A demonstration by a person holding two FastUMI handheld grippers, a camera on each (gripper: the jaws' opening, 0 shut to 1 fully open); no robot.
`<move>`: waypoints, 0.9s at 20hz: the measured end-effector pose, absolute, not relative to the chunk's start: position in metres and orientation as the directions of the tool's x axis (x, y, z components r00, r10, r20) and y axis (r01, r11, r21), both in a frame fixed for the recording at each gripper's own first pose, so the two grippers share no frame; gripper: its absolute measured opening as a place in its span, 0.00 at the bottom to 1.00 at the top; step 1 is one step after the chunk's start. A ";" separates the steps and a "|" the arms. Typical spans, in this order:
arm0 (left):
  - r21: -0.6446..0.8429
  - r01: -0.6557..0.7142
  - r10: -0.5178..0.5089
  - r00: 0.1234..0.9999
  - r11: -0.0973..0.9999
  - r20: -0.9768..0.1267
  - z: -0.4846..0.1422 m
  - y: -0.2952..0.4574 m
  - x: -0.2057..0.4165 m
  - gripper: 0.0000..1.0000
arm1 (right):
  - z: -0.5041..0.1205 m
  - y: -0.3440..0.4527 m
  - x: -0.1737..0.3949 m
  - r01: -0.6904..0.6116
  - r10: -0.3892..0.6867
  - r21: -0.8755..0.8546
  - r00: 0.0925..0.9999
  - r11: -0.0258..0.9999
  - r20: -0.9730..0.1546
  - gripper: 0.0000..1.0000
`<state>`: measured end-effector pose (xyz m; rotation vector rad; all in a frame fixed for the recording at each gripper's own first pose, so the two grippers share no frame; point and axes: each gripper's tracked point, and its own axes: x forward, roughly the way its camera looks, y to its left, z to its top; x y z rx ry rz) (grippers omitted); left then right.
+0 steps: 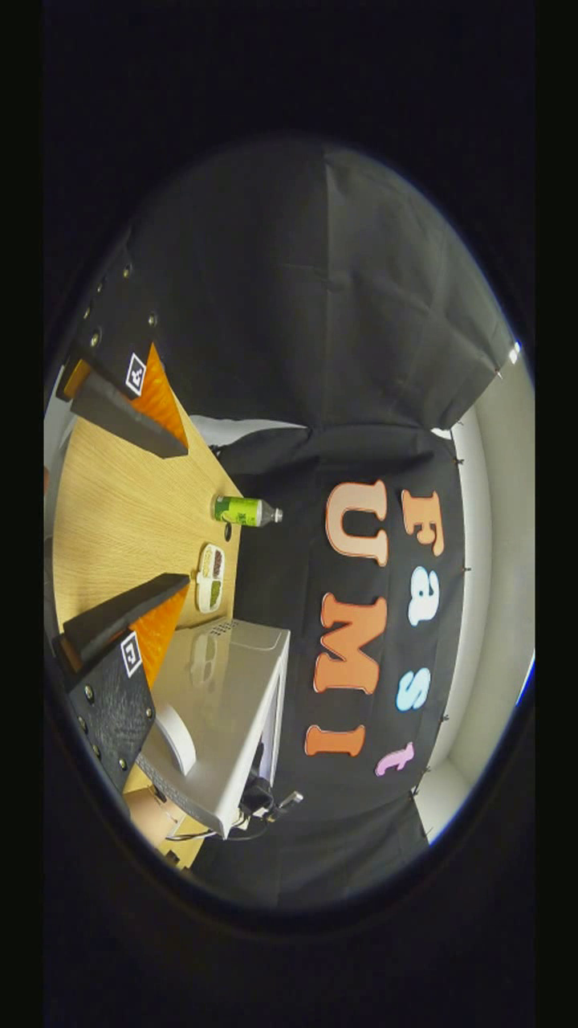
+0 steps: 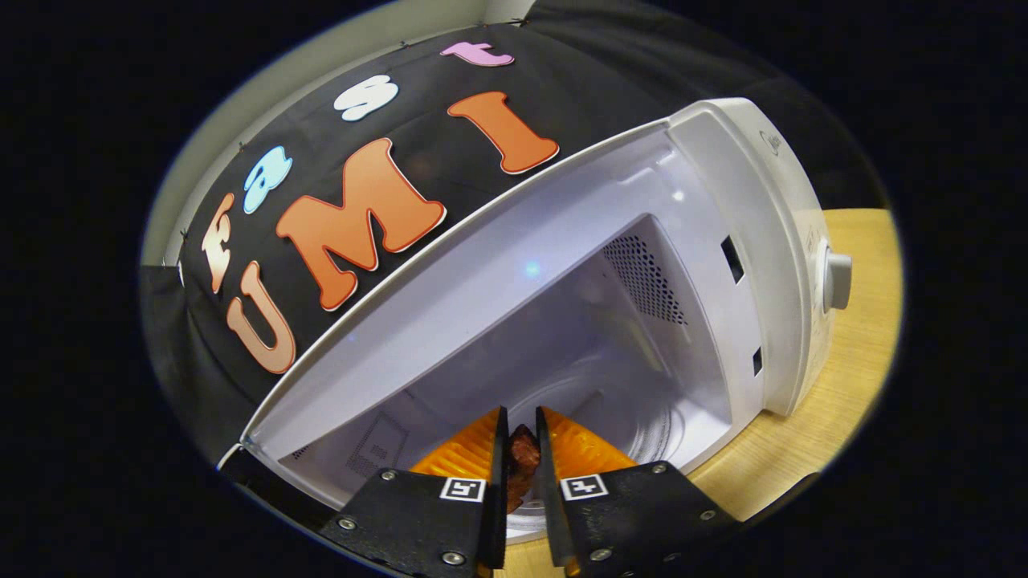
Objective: Open the microwave oven with the left hand, put the food in, and close the microwave oven.
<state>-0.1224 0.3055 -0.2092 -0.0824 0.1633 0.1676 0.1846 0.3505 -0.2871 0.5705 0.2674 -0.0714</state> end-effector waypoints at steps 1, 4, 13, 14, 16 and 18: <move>-0.069 -0.169 0.155 0.973 0.983 -0.170 -0.210 0.305 -0.122 0.90 | -0.295 0.348 0.186 0.149 0.002 0.494 0.957 0.856 -0.291 0.23; -0.076 -0.173 0.157 0.971 0.982 -0.182 -0.214 0.307 -0.122 0.90 | -0.306 0.344 0.182 0.150 0.016 0.445 0.938 0.883 -0.347 0.51; -0.062 -0.194 0.178 0.965 0.979 -0.195 -0.225 0.313 -0.120 0.90 | -0.275 0.326 0.128 -0.003 0.068 0.197 0.944 0.980 -0.324 0.94; -0.052 -0.198 0.184 0.964 0.979 -0.193 -0.226 0.314 -0.121 0.90 | -0.265 0.320 0.117 -0.031 0.089 0.182 0.944 0.983 -0.317 0.94; -0.039 -0.191 0.180 0.966 0.981 -0.186 -0.226 0.313 -0.119 0.90 | -0.245 0.310 0.100 -0.075 0.122 0.161 0.945 0.984 -0.304 0.95; -0.053 -0.190 0.179 0.969 0.980 -0.169 -0.221 0.310 -0.118 0.90 | -0.224 0.293 0.084 -0.104 0.141 0.142 0.948 0.984 -0.284 0.95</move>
